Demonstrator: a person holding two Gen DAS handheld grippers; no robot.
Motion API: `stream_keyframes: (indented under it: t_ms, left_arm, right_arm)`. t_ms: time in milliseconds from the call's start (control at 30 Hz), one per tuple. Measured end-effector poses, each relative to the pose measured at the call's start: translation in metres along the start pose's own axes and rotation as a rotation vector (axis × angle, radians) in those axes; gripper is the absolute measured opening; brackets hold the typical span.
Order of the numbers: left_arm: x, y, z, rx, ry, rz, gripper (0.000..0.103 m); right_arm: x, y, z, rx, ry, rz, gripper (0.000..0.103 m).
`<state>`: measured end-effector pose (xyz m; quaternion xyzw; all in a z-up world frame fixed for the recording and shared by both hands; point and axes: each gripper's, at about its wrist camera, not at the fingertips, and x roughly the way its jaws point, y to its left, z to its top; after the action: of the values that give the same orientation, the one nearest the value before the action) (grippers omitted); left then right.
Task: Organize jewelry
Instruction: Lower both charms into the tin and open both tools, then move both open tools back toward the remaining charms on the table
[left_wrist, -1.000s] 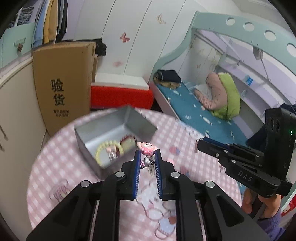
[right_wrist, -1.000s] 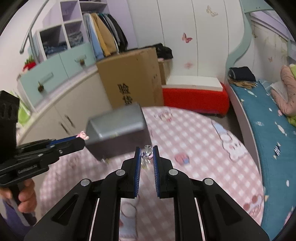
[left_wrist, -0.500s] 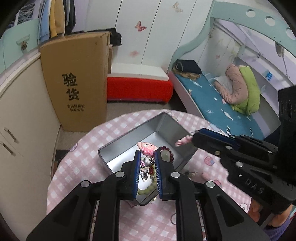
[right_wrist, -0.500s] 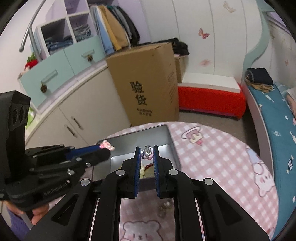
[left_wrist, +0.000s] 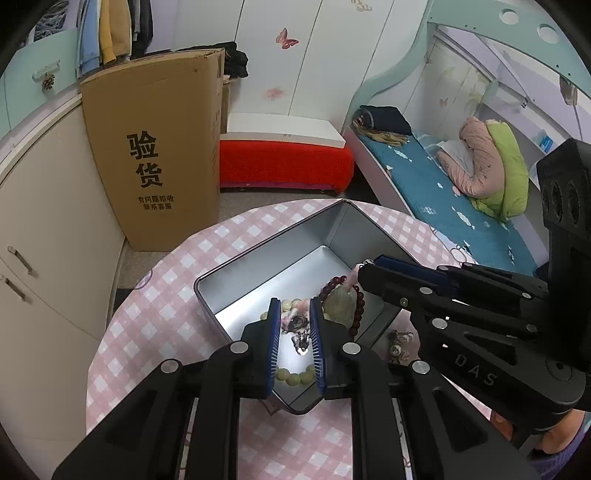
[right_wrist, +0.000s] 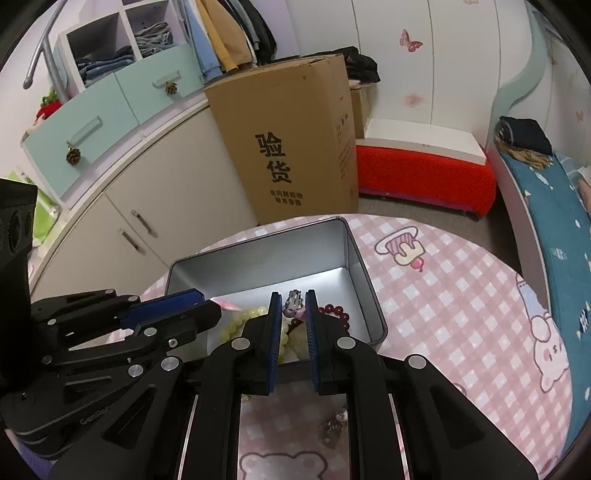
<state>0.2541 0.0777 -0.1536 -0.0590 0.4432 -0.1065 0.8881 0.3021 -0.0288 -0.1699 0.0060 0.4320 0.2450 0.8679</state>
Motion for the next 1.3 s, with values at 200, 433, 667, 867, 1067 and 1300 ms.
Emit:
stream_keyframes:
  t_ms: [200, 433, 667, 867, 1067, 1300]
  left_arm:
    - [-0.004, 0.002, 0.000, -0.024, -0.004, -0.015, 0.016]
    - [-0.019, 0.003, -0.001, -0.039, -0.045, -0.006, 0.041]
    - [-0.037, 0.003, -0.004, -0.055, -0.077, -0.009, 0.041]
    - [-0.069, -0.001, -0.008, -0.073, -0.168, 0.011, 0.061]
    - [-0.101, -0.012, -0.027, -0.076, -0.269, 0.049, 0.077]
    - [-0.114, -0.023, -0.067, -0.102, -0.354, 0.121, 0.082]
  right_arm:
    - [0.000, -0.001, -0.001, 0.005, 0.004, 0.002, 0.013]
    - [-0.005, -0.005, -0.001, 0.026, -0.002, 0.016, 0.016]
    - [-0.023, -0.008, -0.003, 0.048, -0.029, 0.012, 0.016]
    - [-0.059, -0.008, -0.008, 0.051, -0.103, -0.011, 0.052]
    - [-0.104, -0.012, -0.026, 0.044, -0.182, -0.061, 0.058]
    - [-0.136, -0.033, -0.066, 0.064, -0.225, -0.141, 0.066]
